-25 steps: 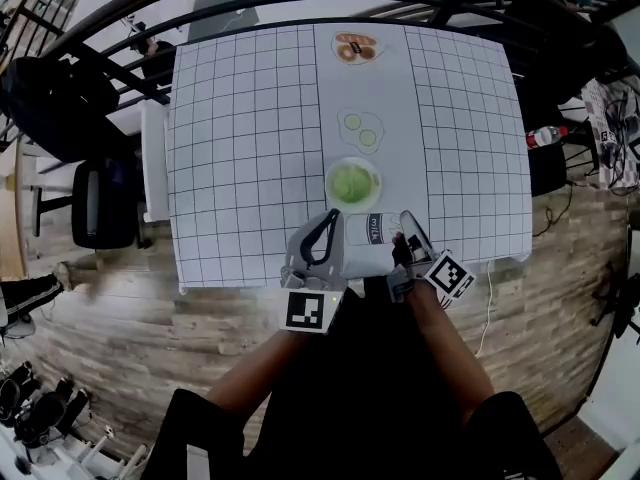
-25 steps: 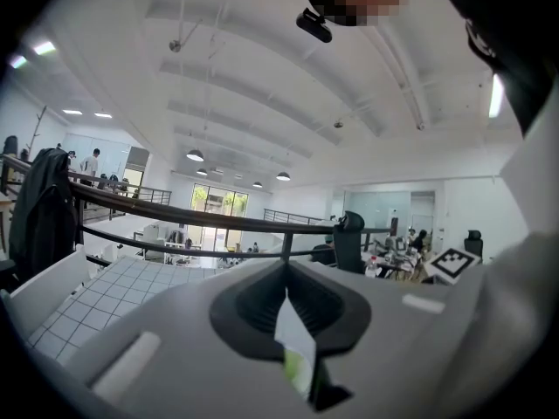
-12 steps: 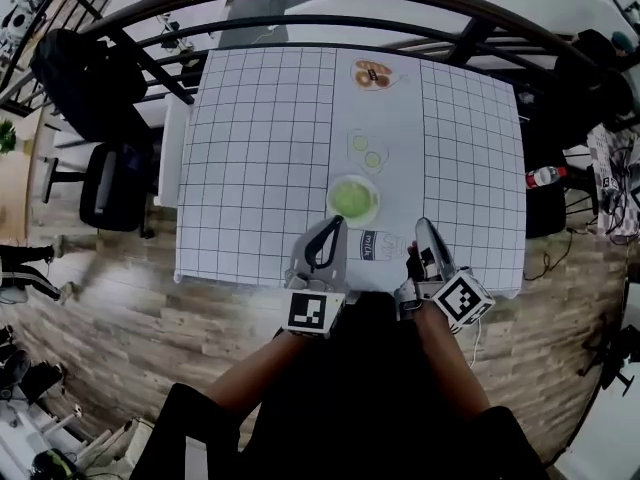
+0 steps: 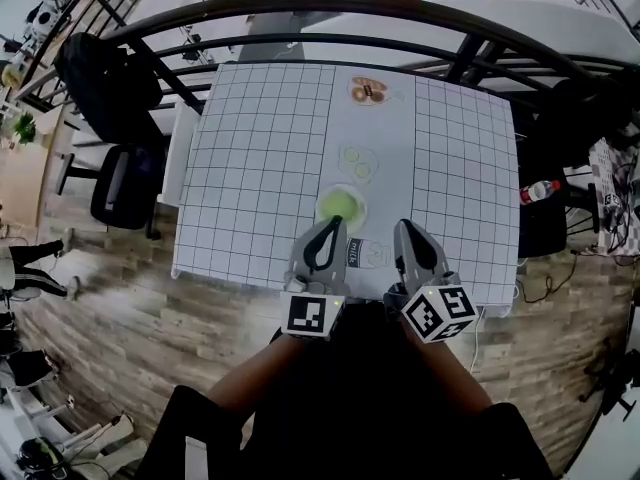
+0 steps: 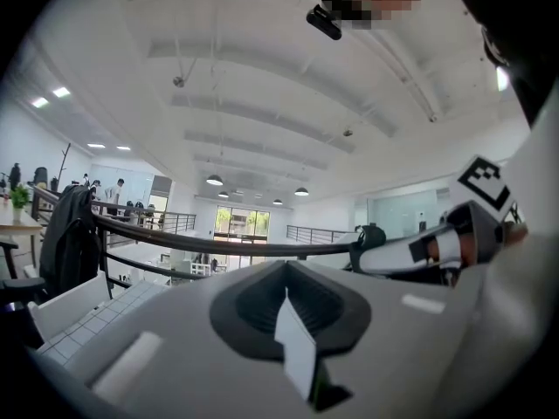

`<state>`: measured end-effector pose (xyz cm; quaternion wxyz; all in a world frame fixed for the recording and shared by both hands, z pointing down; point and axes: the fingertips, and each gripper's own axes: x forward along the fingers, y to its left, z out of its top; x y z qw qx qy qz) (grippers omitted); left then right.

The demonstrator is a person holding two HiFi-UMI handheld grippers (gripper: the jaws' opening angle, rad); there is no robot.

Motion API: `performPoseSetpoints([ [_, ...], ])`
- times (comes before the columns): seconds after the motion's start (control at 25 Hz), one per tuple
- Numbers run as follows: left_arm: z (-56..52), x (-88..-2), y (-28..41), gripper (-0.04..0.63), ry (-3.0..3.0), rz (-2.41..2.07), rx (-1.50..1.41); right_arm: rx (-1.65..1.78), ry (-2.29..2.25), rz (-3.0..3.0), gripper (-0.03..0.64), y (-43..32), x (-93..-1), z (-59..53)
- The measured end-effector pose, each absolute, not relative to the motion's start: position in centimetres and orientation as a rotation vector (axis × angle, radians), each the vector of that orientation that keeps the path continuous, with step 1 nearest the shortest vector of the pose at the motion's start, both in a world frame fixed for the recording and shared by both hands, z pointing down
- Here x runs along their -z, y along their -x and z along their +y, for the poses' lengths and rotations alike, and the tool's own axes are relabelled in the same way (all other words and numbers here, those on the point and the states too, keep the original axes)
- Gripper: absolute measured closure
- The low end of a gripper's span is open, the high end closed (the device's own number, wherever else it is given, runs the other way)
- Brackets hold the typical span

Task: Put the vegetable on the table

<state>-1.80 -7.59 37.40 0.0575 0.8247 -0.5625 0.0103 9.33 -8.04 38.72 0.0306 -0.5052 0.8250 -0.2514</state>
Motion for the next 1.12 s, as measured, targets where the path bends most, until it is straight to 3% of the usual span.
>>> performPoseSetpoints([
  [0.24, -7.2, -36.4, -0.7, 0.588, -2.537, -1.756, -0.043, 0.507, 1.570, 2.678, 0.621, -10.1, -37.2, -7.5],
  [1.12, -7.0, -36.1, -4.8, 0.588, -2.570, -1.791, -0.063, 0.263, 1.654, 2.747, 0.623, -13.2, -37.0, -7.3],
])
